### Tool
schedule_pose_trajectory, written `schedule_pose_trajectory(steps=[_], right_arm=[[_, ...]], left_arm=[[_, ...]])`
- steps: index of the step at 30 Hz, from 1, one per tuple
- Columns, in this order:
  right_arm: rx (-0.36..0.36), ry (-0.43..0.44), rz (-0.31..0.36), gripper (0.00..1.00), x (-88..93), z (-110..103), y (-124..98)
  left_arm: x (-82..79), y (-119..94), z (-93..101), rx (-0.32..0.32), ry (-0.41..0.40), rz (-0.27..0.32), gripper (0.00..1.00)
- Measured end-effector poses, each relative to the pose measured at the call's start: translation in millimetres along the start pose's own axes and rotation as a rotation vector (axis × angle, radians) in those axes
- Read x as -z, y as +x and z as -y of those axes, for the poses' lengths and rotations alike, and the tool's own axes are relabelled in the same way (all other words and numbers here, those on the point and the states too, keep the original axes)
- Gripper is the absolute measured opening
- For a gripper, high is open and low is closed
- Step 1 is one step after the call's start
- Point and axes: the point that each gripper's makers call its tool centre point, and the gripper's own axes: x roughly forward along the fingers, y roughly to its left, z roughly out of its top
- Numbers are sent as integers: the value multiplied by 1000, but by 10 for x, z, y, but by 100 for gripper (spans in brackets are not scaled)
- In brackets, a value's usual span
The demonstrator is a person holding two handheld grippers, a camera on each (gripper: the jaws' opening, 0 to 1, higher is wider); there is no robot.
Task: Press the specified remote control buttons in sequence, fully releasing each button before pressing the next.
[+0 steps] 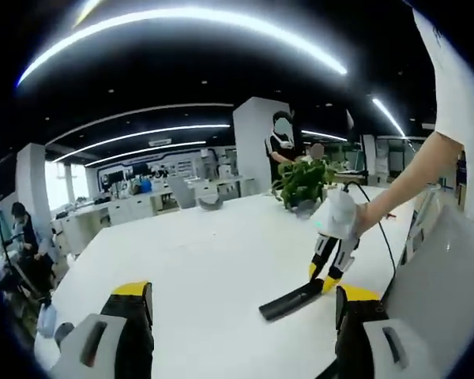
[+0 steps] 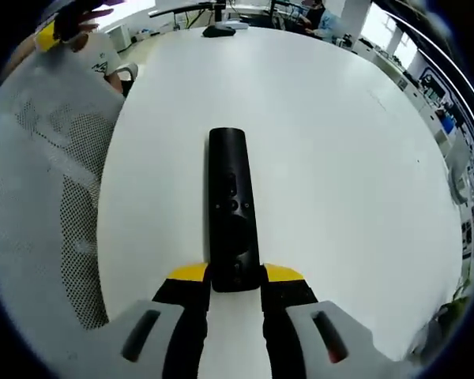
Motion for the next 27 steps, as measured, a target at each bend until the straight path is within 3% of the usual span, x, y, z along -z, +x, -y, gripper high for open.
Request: schedule_pose_trajectory(steps=[5,9,15,23,27], right_arm=[[3,-21,-15,24,-93,256,60],[35,-103,-68,24,-105,540,68],[31,-94,-61,24,-87,716,70],[52,-85,-20,27,-74,805,57],[118,-20,87,34,-171,804,-140]], left_arm=[[34,-11,-86,-41,4,-10,100],[111,-39,-239,-114,-15,-39,100],[158,-36,-254,-121,-16,-59,100],[196,-46,-268,-129,-27,-80,100],[207,-66,-310,-156,-7,-92,100]])
